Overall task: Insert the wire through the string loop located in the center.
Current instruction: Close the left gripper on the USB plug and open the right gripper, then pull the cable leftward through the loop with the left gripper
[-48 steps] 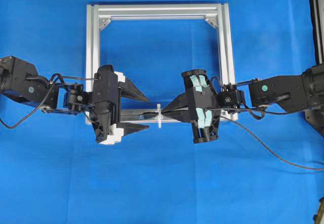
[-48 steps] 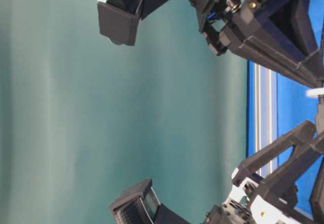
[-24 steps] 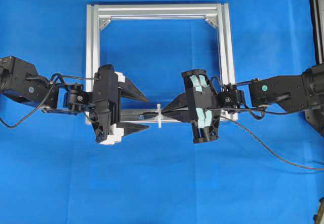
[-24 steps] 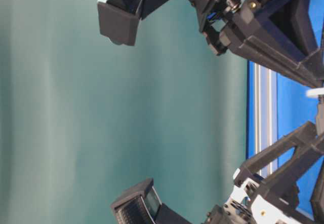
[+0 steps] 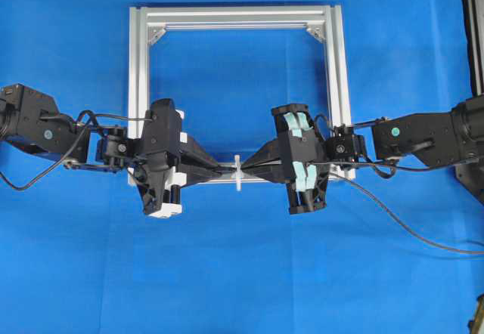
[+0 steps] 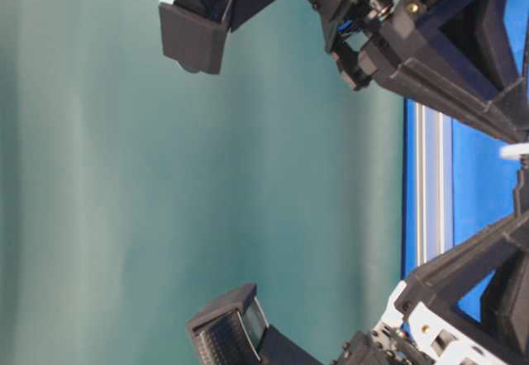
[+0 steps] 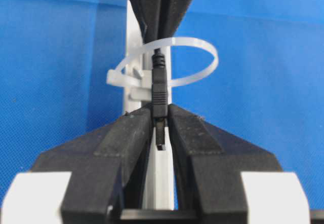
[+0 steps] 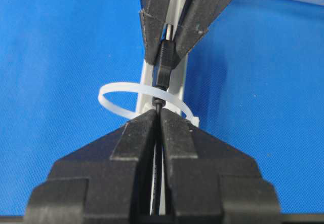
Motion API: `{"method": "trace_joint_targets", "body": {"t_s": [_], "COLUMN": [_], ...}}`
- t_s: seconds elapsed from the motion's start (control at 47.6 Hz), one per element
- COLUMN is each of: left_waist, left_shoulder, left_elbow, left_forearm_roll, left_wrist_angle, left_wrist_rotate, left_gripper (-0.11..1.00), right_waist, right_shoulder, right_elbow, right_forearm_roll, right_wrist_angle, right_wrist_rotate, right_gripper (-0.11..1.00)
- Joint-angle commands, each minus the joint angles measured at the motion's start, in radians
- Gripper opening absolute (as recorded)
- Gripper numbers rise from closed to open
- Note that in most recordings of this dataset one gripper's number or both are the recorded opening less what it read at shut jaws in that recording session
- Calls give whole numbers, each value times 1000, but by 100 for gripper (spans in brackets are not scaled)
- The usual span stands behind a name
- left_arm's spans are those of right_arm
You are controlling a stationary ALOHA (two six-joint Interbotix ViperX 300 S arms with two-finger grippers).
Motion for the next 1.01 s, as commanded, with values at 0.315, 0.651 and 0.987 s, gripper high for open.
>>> {"method": "trace_joint_targets", "body": {"t_s": [0.315,0.651,0.987], "left_waist": [-6,-6,-6], "left_shoulder": [-12,-12,-14], "left_elbow": [-18,-18,-15], "left_forearm_roll": [3,3,3], "left_wrist_angle": [-6,-6,-6], "left_wrist_rotate": [3,5,5], "left_gripper": [8,8,8], "right_waist": [8,8,8], "right_shoulder": [-11,-11,-11], "right_elbow": [-9,-11,-9], "right_forearm_roll": [-3,2,2], "right_wrist_angle": [-2,0,0], "right_wrist_rotate": [-2,2,2], "right_gripper": [-3,26,90]}}
